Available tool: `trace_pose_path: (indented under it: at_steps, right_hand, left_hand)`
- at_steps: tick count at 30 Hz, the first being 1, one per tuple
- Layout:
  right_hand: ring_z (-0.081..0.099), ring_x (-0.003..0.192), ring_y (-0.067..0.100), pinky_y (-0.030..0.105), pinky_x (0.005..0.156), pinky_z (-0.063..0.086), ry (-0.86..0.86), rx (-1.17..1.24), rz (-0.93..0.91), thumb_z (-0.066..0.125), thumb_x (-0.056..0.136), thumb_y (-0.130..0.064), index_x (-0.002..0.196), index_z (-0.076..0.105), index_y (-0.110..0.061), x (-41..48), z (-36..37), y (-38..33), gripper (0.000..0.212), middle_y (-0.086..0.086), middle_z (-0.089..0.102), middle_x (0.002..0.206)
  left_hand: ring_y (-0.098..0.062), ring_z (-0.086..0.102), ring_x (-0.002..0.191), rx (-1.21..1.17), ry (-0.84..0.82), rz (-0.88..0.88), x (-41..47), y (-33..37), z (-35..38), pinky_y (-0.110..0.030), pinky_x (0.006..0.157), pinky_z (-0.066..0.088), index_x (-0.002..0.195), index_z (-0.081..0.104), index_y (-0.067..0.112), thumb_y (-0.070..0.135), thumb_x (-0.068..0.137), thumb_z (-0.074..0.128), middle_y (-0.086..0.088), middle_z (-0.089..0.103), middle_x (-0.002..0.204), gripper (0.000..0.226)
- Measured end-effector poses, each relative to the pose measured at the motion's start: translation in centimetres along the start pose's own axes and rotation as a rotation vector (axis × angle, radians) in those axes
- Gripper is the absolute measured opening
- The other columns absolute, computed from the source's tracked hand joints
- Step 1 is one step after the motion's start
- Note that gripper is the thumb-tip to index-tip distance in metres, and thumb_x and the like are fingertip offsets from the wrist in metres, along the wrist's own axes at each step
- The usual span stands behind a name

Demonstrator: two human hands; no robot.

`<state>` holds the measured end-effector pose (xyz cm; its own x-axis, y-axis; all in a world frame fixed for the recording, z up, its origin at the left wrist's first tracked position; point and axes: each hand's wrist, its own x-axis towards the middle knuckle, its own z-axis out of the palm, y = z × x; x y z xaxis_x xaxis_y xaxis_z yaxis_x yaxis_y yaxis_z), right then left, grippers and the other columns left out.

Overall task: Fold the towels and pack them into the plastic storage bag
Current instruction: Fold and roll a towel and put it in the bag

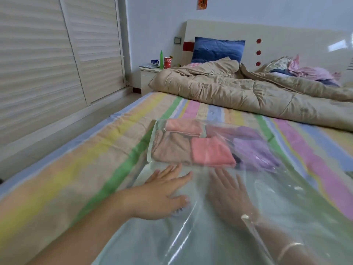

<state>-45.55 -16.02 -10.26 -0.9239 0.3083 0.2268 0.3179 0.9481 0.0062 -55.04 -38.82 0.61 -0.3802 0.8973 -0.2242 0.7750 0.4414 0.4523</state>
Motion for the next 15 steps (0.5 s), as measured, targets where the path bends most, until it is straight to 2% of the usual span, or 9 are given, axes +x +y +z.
trace_pose_path:
  at_steps: [2,4,5,7,8,10,13,14,15]
  right_hand:
    - [0.057,0.121,0.028,0.039,0.115,0.01,-0.097,-0.019,0.0,0.031,0.089,-0.045,0.131,0.052,-0.017,-3.3,-0.9,0.5,0.055,0.0,0.043,0.148]
    - [0.054,0.125,0.031,0.044,0.112,0.026,-0.185,-0.008,-0.007,0.027,0.083,-0.049,0.132,0.057,-0.013,-6.7,-2.5,0.4,0.068,0.005,0.044,0.147]
    - [0.045,0.134,0.03,0.046,0.112,0.027,-0.233,0.02,-0.014,0.019,0.081,-0.053,0.14,0.049,-0.013,-8.3,-3.8,-0.1,0.077,0.007,0.037,0.151]
    - [0.011,0.149,0.024,0.041,0.118,0.01,-0.316,0.045,-0.039,0.012,0.084,-0.058,0.154,0.017,-0.018,-12.1,-6.0,-0.4,0.081,0.004,0.008,0.162]
    - [0.002,0.149,0.022,0.037,0.119,0.004,-0.316,0.074,-0.069,0.02,0.092,-0.055,0.155,0.009,-0.019,-14.0,-6.6,-0.1,0.074,0.001,0.0,0.162]
    - [-0.003,0.15,0.018,0.03,0.118,0.0,-0.324,0.163,-0.103,0.035,0.1,-0.044,0.155,0.006,-0.019,-18.3,-9.1,0.3,0.067,-0.005,-0.009,0.159]
    - [0.01,0.148,0.018,0.027,0.12,0.016,-0.189,0.283,-0.239,0.032,0.1,-0.044,0.151,0.025,-0.012,-24.3,-11.4,1.6,0.061,-0.006,0.008,0.155]
    - [0.012,0.145,0.011,0.018,0.117,0.019,-0.155,0.309,-0.286,0.031,0.101,-0.043,0.148,0.032,-0.013,-26.1,-12.3,2.2,0.056,-0.01,0.014,0.152]
    - [0.011,0.143,0.002,0.006,0.112,0.009,-0.172,0.34,-0.324,0.035,0.102,-0.036,0.147,0.035,-0.016,-27.7,-12.7,3.0,0.05,-0.016,0.016,0.149]
  left_hand:
    - [-0.002,-0.028,0.141,0.05,-0.053,0.073,-3.2,4.1,1.4,-0.028,0.118,-0.014,0.15,-0.013,0.041,0.036,0.103,0.036,0.011,-0.03,0.155,0.069]
    - [-0.002,-0.031,0.14,0.1,-0.017,0.139,-5.3,8.2,3.5,-0.03,0.119,-0.014,0.149,-0.017,0.04,0.03,0.102,0.037,0.013,-0.032,0.153,0.072]
    - [-0.002,-0.031,0.14,0.124,0.015,0.161,-6.0,10.3,4.8,-0.03,0.118,-0.015,0.149,-0.016,0.039,0.031,0.103,0.036,0.014,-0.032,0.153,0.07]
    - [-0.002,-0.032,0.139,0.144,0.058,0.162,-6.8,13.9,7.9,-0.032,0.118,-0.016,0.15,-0.014,0.036,0.041,0.103,0.029,0.014,-0.03,0.154,0.064]
    - [-0.003,-0.032,0.14,0.15,0.079,0.13,-6.9,15.3,9.5,-0.033,0.118,-0.016,0.151,-0.014,0.034,0.046,0.102,0.026,0.013,-0.029,0.156,0.064]
    - [-0.005,-0.03,0.141,0.178,0.106,-0.002,-7.2,17.0,12.5,-0.037,0.119,-0.012,0.152,-0.015,0.03,0.056,0.1,0.021,0.01,-0.026,0.157,0.069]
    - [-0.008,-0.027,0.142,0.106,0.046,-0.196,-8.2,17.1,16.6,-0.039,0.12,-0.011,0.149,-0.02,0.03,0.079,0.082,0.005,0.005,-0.026,0.158,0.087]
    - [-0.008,-0.028,0.14,0.134,0.027,-0.217,-8.7,17.1,17.9,-0.039,0.119,-0.013,0.149,-0.021,0.031,0.087,0.065,-0.01,0.003,-0.026,0.158,0.102]
    - [-0.01,-0.03,0.14,0.195,0.007,-0.239,-9.1,17.0,19.2,-0.039,0.118,-0.015,0.15,-0.021,0.03,0.088,0.05,-0.022,0.002,-0.026,0.158,0.116]
